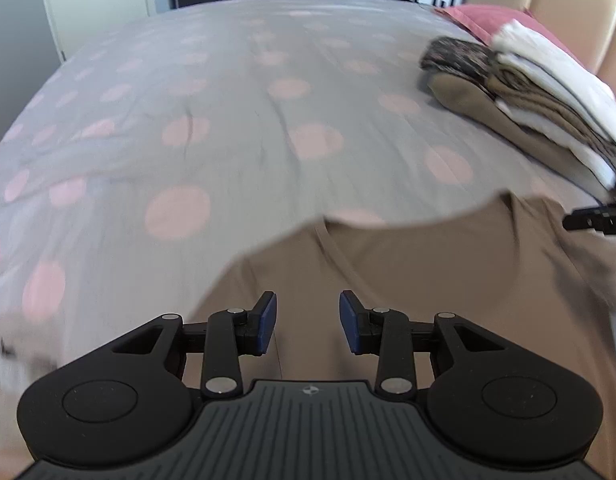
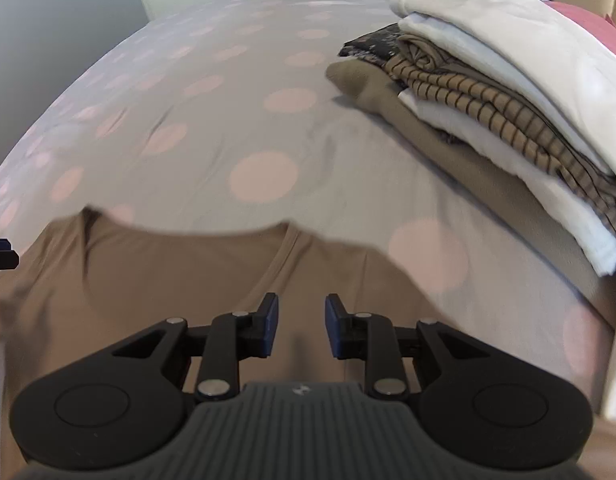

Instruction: Fold clothes

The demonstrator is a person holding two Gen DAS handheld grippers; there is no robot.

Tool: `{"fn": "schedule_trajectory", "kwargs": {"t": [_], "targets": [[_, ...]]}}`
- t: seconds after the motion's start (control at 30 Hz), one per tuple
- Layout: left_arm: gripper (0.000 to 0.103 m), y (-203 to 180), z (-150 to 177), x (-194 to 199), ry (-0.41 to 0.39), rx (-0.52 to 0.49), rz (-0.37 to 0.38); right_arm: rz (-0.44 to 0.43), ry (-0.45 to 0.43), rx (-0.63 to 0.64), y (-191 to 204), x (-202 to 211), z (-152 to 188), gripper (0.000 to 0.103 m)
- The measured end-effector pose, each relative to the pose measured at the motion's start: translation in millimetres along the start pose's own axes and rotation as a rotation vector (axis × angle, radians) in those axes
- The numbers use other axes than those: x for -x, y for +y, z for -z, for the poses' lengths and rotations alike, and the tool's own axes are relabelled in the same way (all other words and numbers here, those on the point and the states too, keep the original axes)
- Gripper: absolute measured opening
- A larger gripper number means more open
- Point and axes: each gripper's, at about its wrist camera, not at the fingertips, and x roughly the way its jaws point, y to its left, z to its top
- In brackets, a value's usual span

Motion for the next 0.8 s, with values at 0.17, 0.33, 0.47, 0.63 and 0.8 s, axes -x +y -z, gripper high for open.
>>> {"fn": "schedule_trajectory", "kwargs": {"t": [0.17, 0.33, 0.47, 0.63, 0.8], "targets": [[0.032, -11.4, 57.6, 47.2, 0.064, -0.052, 0.015, -0.049, 0.046, 0.079, 17.4, 45.8, 57.1, 0.028], [0.032, -16.7, 116.9, 82.1, 0.137, -0.041, 0.015, -0.098, 0.098, 0.136, 35.8, 83.5, 118.4, 0.028], [0.032, -21.7, 161.9, 99.9, 0.206, -0.043, 0.030, -0.134, 0.155, 0.178, 42.8, 104.0, 165.2, 0.027], [0.032, -29.0, 203.0, 117.2, 0.261, -0.057, 0.045, -0.143, 0.205, 0.200, 46.3, 123.1, 215.9, 0.027], [0.032, -40.7, 236.8, 125.4, 0.338, -0.088, 0.072, -0.137, 0.233, 0.244, 53.7, 134.2, 251.5, 0.027]]}}
